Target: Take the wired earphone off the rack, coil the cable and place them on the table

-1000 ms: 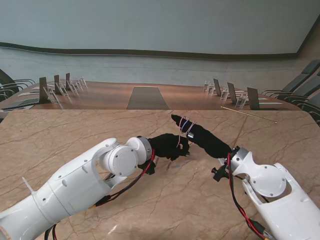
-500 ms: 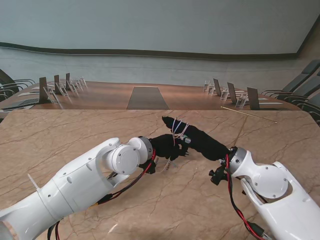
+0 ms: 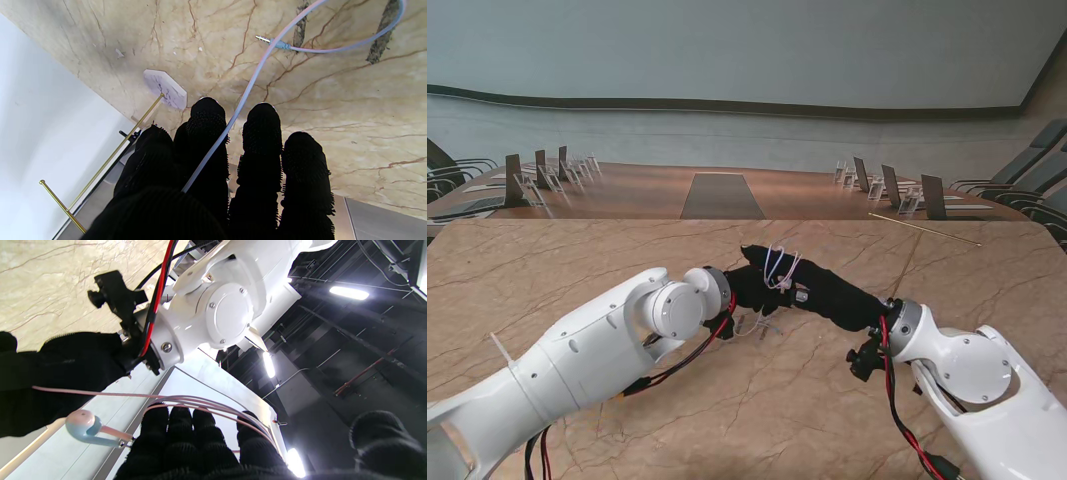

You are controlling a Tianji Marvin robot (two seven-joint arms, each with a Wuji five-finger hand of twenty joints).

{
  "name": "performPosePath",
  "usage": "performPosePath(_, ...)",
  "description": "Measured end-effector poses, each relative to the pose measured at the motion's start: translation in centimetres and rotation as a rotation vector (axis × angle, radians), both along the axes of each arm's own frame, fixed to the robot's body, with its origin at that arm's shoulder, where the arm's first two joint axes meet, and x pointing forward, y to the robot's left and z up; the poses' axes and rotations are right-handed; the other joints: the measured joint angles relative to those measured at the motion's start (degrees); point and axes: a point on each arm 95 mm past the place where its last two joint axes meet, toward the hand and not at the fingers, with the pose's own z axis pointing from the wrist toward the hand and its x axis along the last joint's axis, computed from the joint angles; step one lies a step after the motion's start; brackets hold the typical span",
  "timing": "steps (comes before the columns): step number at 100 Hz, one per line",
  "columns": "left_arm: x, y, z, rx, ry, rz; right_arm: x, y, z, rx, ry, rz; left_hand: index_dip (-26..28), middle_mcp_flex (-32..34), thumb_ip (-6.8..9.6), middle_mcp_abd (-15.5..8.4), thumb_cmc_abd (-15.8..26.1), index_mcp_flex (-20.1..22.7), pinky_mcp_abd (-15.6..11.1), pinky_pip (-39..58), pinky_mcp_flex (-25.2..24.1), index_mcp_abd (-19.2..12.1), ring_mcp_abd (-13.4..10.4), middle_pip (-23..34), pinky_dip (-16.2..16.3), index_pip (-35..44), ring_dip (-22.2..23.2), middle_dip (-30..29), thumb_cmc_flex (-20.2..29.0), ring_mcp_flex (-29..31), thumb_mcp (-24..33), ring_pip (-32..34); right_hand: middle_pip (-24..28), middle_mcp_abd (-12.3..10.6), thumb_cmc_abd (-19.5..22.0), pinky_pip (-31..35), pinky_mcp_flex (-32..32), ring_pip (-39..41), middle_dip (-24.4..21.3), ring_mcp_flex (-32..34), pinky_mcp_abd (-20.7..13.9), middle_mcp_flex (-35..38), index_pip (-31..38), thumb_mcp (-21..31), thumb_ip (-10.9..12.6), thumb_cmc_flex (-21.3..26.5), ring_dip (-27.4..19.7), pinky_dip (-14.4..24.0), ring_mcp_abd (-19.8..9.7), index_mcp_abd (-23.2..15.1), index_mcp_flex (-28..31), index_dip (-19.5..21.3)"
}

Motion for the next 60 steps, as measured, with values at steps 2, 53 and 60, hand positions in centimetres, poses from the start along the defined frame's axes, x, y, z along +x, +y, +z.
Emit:
performPosePath(2, 0.1, 0.0, 0.1, 0.000, -0.001, 0.001, -0.1, 0.0, 0.0, 0.001, 0.001, 0.003, 0.0, 0.0, 0.00, 0.0, 0.0, 0.0, 0.0, 0.0, 0.0, 0.0, 0.0, 0.0, 0.0, 0.0, 0.0, 0.0, 0.0, 0.0, 0.0, 0.0, 0.4, 0.1, 0.0, 0.5, 0.0, 0.4, 0.4, 0.0, 0.1, 0.0, 0.0, 0.0, 0.0, 0.0, 0.0, -0.5, 0.1, 0.0, 0.0, 0.5)
performPosePath(53, 2.3, 0.6, 1.6, 0.011, -0.055, 0.013, -2.2, 1.0, -1.3, -0.011, 0.076, 0.075, -0.6, 0.0, 0.00, 0.0, 0.0, 0.0, -0.1, 0.0, -0.2, 0.0, 0.0, -0.5, -0.6, 0.0, -0.6, -0.6, 0.0, 0.0, 0.0, -0.6, 4.2, 1.4, 0.0, 3.9, 0.9, 1.9, 1.9, 1.8, 1.6, 0.1, 0.0, 0.0, 0.0, 0.0, 0.7, -2.1, 1.9, 0.0, 0.0, 4.1)
performPosePath(60, 2.6, 0.9, 2.0, 0.010, -0.074, 0.018, -2.4, 1.0, -1.7, -0.022, 0.099, 0.071, -0.6, 0.0, 0.00, 0.0, 0.0, 0.0, -0.1, 0.0, -0.3, 0.0, 0.0, -1.1, -0.6, 0.0, -0.6, -0.6, 0.0, 0.0, 0.0, -0.6, 4.3, 1.5, 0.0, 4.0, 0.9, 1.9, 1.9, 1.8, 1.7, 0.1, 0.0, 0.0, 0.0, 0.0, 0.7, -2.2, 1.9, 0.0, 0.0, 4.2)
